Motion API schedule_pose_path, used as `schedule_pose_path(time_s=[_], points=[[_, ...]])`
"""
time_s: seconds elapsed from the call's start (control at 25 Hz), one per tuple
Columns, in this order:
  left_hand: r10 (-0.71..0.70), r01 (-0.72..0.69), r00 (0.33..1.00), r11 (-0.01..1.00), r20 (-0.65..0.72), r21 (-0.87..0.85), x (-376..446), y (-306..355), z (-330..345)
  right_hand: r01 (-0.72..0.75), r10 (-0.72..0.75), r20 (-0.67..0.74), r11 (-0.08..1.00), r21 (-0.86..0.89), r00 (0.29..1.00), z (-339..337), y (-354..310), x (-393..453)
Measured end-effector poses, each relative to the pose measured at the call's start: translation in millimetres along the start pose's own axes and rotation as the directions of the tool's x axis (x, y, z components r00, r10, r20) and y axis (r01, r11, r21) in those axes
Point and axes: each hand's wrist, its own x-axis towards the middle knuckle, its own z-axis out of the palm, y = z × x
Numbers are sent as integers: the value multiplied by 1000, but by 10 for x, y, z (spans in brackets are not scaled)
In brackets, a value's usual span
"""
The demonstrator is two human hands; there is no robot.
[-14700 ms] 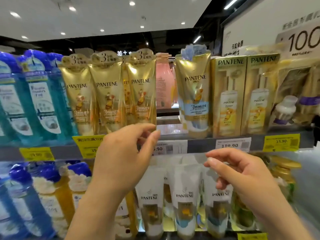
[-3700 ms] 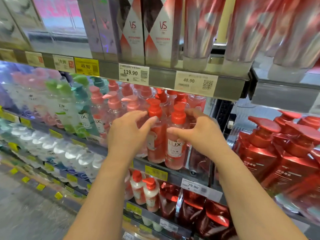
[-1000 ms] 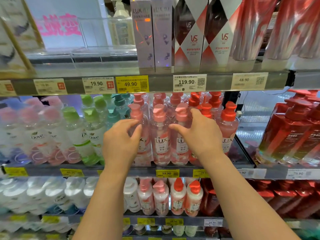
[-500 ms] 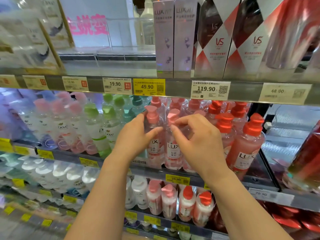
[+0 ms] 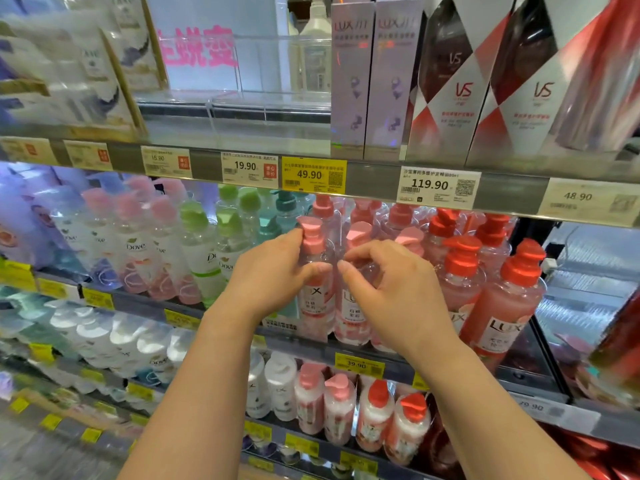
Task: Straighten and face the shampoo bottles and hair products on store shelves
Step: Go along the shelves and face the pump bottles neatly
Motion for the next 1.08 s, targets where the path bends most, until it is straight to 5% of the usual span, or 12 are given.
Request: schedule_pose_path(time_s=[0.32, 0.52, 0.68, 0.88, 1.08], points=[[74, -75, 997, 997, -27, -33, 44, -178, 2, -80, 77, -60, 996, -50, 995, 272, -109, 55], [43, -117, 973, 937, -226, -329, -133, -672, -172, -129, 124, -120, 991, -43, 985, 594, -341, 58], [-82, -49, 932, 937, -354, -345, -154, -1284, -359, -183, 170, -132, 979, -91, 976, 940, -570, 107], [-15, -82, 947, 954, -321, -287, -74, -1660, -381, -300, 255, -242, 939, -170, 936, 1240, -747, 212], [112, -162, 974, 951, -196, -265, 31, -1646, -374, -481, 440, -210, 847, -225, 873, 1479, -908, 423]])
